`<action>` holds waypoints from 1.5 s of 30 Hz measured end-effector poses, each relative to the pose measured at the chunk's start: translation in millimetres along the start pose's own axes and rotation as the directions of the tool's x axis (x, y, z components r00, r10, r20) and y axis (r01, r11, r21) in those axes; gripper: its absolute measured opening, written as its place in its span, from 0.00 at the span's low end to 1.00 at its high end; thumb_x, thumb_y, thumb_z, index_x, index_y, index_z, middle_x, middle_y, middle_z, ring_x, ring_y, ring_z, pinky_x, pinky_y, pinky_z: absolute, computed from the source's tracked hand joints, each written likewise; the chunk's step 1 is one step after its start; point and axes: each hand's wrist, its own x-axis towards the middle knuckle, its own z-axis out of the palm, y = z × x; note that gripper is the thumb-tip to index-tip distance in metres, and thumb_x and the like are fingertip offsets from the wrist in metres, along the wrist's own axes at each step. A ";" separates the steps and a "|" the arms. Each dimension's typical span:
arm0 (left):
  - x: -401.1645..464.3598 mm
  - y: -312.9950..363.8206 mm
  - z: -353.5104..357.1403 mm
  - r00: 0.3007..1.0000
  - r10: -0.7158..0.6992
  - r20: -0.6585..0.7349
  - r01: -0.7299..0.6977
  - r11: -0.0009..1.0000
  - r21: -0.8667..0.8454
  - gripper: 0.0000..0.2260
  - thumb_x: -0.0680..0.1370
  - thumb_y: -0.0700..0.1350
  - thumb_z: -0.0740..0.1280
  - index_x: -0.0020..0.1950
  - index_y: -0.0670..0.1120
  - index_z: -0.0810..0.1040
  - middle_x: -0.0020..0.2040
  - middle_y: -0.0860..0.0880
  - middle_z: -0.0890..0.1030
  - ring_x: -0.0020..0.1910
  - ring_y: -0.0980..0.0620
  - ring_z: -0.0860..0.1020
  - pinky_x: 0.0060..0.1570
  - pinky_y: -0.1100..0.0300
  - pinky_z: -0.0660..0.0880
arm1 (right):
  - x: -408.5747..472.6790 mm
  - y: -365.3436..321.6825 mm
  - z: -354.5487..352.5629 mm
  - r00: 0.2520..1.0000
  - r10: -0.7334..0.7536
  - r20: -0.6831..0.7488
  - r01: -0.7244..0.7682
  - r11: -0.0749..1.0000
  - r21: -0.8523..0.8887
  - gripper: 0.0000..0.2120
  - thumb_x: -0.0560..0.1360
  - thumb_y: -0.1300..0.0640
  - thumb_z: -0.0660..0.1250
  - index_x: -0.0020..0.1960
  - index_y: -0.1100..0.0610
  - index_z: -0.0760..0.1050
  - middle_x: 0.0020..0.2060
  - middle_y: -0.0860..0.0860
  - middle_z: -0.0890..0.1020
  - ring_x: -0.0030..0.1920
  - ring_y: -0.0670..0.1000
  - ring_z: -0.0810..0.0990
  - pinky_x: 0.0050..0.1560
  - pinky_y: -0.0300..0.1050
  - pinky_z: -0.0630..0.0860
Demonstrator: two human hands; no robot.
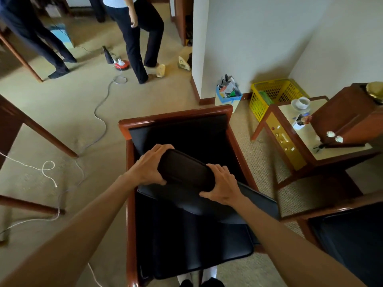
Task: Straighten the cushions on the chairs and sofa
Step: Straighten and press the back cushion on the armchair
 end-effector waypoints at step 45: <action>122.2 -61.1 74.8 0.922 -0.381 -0.061 0.354 0.773 0.526 0.40 0.61 0.55 0.72 0.72 0.53 0.63 0.62 0.53 0.72 0.61 0.49 0.71 0.54 0.46 0.64 | 192.3 83.3 -6.0 0.946 -0.084 0.313 0.232 0.850 -0.473 0.47 0.62 0.46 0.76 0.75 0.51 0.56 0.69 0.51 0.68 0.68 0.56 0.68 0.65 0.65 0.67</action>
